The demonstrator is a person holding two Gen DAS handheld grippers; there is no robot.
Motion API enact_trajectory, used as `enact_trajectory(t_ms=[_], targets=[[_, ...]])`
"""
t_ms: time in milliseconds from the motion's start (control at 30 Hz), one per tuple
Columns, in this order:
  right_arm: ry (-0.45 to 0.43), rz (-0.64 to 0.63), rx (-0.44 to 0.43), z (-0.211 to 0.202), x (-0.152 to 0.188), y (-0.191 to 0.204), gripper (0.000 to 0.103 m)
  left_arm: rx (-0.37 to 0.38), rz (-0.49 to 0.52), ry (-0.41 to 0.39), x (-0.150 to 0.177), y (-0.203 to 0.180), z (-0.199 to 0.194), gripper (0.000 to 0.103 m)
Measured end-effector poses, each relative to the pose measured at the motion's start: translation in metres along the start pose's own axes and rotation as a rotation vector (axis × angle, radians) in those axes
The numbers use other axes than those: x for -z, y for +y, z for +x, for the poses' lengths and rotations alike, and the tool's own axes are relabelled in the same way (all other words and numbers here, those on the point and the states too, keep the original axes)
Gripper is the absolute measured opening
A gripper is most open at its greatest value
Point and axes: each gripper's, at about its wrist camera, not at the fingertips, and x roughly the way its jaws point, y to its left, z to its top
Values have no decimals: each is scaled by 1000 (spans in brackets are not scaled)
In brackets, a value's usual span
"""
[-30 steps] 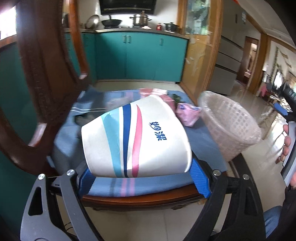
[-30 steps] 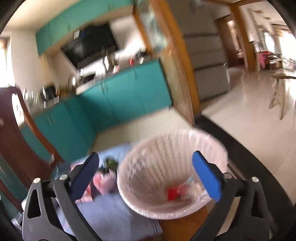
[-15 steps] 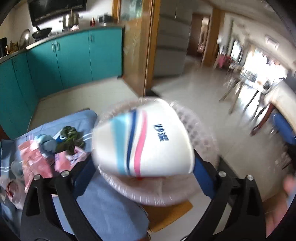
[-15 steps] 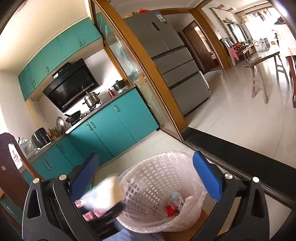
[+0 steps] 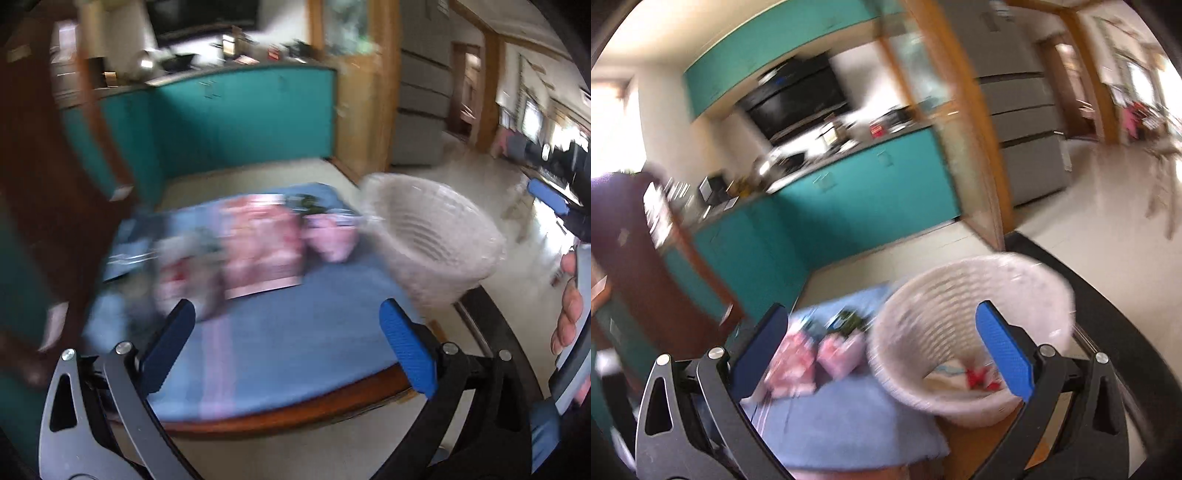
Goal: Collect trash
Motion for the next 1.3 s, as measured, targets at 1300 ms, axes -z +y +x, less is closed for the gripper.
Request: enact_trajectory(t_ms=[1300], targets=[[113,-285,-19,-6,71,90,99,-47,-177,-12,26,77,-16,100]])
